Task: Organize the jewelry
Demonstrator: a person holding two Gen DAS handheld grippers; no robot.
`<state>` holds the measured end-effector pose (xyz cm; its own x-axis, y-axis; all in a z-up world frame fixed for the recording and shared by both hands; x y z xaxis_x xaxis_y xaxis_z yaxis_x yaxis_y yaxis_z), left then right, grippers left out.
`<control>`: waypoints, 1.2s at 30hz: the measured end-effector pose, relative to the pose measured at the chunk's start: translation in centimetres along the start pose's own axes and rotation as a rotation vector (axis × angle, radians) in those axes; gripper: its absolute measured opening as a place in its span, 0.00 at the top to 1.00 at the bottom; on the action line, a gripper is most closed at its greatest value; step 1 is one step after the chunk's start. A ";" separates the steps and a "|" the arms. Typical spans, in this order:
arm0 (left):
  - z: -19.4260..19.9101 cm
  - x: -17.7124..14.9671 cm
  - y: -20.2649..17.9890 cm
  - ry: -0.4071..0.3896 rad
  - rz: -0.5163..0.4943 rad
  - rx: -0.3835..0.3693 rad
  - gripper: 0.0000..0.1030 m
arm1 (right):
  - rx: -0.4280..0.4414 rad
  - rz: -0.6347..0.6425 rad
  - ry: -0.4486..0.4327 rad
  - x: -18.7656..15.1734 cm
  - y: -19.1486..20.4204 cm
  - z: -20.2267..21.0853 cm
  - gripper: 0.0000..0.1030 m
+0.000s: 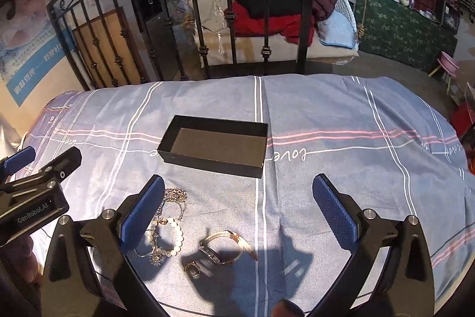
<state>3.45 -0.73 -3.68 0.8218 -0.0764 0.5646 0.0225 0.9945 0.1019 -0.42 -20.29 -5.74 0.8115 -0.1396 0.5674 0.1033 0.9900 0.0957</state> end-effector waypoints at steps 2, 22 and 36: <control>0.3 -0.2 0.1 0.002 0.009 0.013 0.06 | 0.026 0.011 -0.011 0.2 -0.2 0.4 0.04; 4.4 -1.1 -0.2 -0.035 0.012 0.022 0.06 | 0.029 -0.042 -0.037 0.3 -1.8 4.0 0.04; 5.9 -1.3 0.4 -0.053 0.026 0.018 0.06 | 0.225 -0.142 0.060 0.8 -3.0 4.2 0.04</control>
<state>-0.95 -0.61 0.51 0.7904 -0.0547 0.6101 -0.0089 0.9949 0.1008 -2.49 -23.48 -2.15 0.8312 -0.2689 0.4865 0.0939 0.9305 0.3540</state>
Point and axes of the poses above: each gripper's, at about its wrist camera, not at the fingertips, and z roughly against the way its jaws point, y to its left, x to its top, the point moved 5 cm from there along -z, roughly the way its jaws point, and after that the axes turned 8 degrees about y, right-handed, at the moved point
